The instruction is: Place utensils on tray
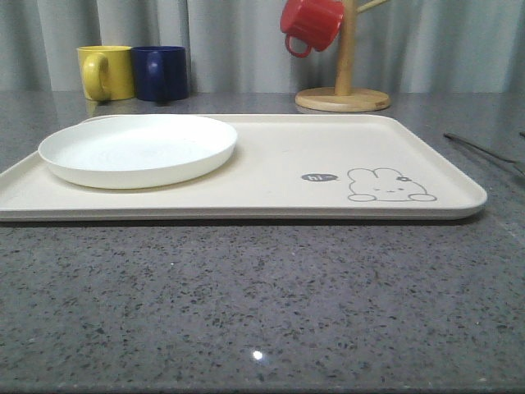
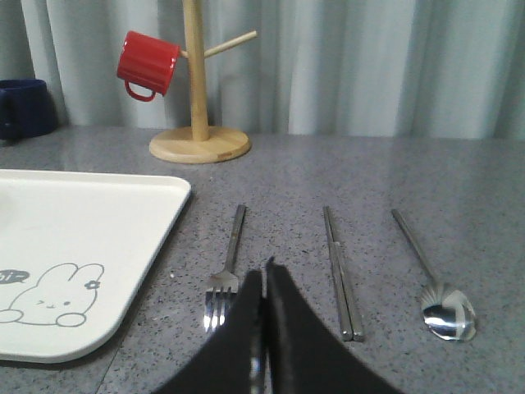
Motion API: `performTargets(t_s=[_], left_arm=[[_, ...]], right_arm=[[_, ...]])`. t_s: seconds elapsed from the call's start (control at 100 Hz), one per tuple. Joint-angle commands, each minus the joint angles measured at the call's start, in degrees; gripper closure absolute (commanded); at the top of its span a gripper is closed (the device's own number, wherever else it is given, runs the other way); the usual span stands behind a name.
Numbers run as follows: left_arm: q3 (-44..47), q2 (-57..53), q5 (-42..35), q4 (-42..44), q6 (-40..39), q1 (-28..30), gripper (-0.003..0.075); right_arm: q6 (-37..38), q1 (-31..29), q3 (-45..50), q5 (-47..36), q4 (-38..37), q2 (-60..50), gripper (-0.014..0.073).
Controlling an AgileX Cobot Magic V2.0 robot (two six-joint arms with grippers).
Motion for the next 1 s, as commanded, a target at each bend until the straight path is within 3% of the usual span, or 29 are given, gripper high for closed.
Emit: performTargets(t_s=[0.0,0.44,0.6,0.69,0.89,0.99], left_arm=[[-1.4,0.6,-4.1,-0.4,-0.5,-0.5,0.0739],[-1.4,0.6,-4.1,-0.4,-0.5,-0.5,0.0739],[-1.4,0.6,-4.1,-0.4,-0.5,-0.5,0.0739],[-1.4,0.6,-4.1,-0.4,-0.5,-0.5,0.0739],[-1.4,0.6,-4.1,-0.4,-0.5,-0.5,0.0739],[-1.4,0.6,-4.1,-0.4,-0.5,-0.5,0.0739]], right_arm=[[-0.4,-0.3,-6.4,1.3,1.1,4.9,0.0654],[-0.4,-0.3,-20.4,8.8,2.3,30.9,0.0654],[-0.4,-0.3,-25.8,15.6,3.4,40.5,0.0642],[-0.4,-0.3,-29.1,19.9,5.3,45.8,0.0571],[-0.4,-0.2,-36.3,24.8,6.0,56.6,0.0233],[-0.5,-0.2,-39.8,26.5,6.1,61.4,0.0202]])
